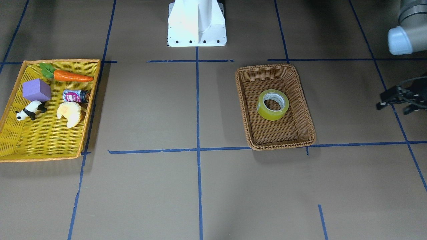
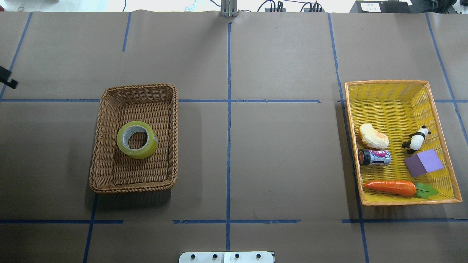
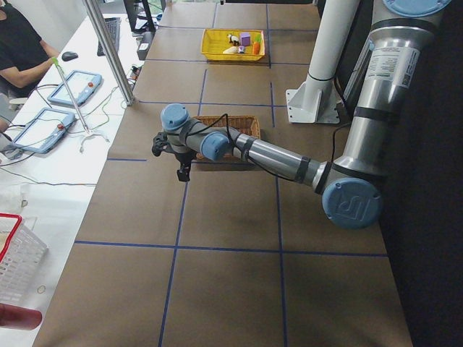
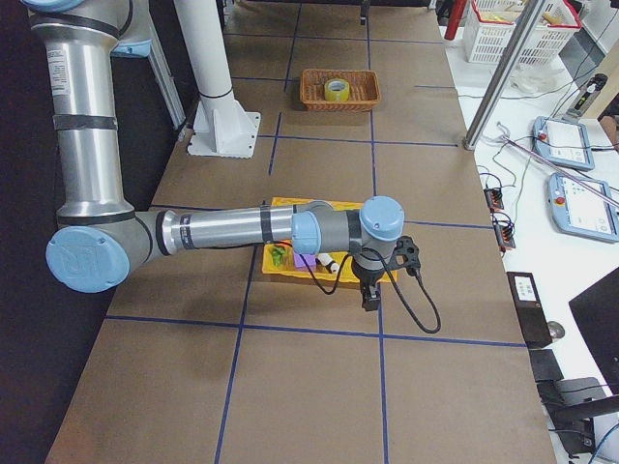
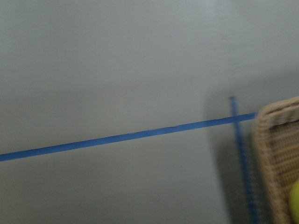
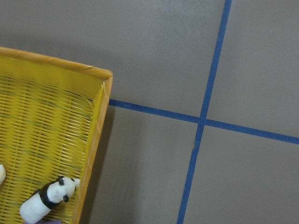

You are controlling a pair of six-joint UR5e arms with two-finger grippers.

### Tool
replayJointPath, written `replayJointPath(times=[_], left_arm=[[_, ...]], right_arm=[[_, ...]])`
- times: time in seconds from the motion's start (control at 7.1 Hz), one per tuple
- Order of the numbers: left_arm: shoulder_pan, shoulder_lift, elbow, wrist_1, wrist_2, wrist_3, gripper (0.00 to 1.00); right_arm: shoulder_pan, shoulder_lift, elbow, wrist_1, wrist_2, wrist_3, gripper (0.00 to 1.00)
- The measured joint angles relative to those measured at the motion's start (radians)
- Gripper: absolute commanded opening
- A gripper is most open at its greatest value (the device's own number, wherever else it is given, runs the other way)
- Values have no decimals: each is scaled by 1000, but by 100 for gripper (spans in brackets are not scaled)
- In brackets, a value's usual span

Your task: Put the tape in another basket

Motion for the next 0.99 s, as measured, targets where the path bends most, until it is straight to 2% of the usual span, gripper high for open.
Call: replayJointPath(times=[0.42, 0.56, 0.85, 0.99], left_arm=[[-164, 10, 215, 7, 4, 298, 100], [-194, 8, 248, 20, 4, 348, 100], [-228, 5, 238, 72, 4, 377, 100], [-240, 6, 202, 104, 4, 380, 100]], right_arm=[[22, -58, 11, 4, 67, 5, 100], [29, -73, 12, 4, 84, 5, 100], [41, -82, 12, 5, 96, 5, 100], [44, -82, 12, 6, 96, 5, 100]])
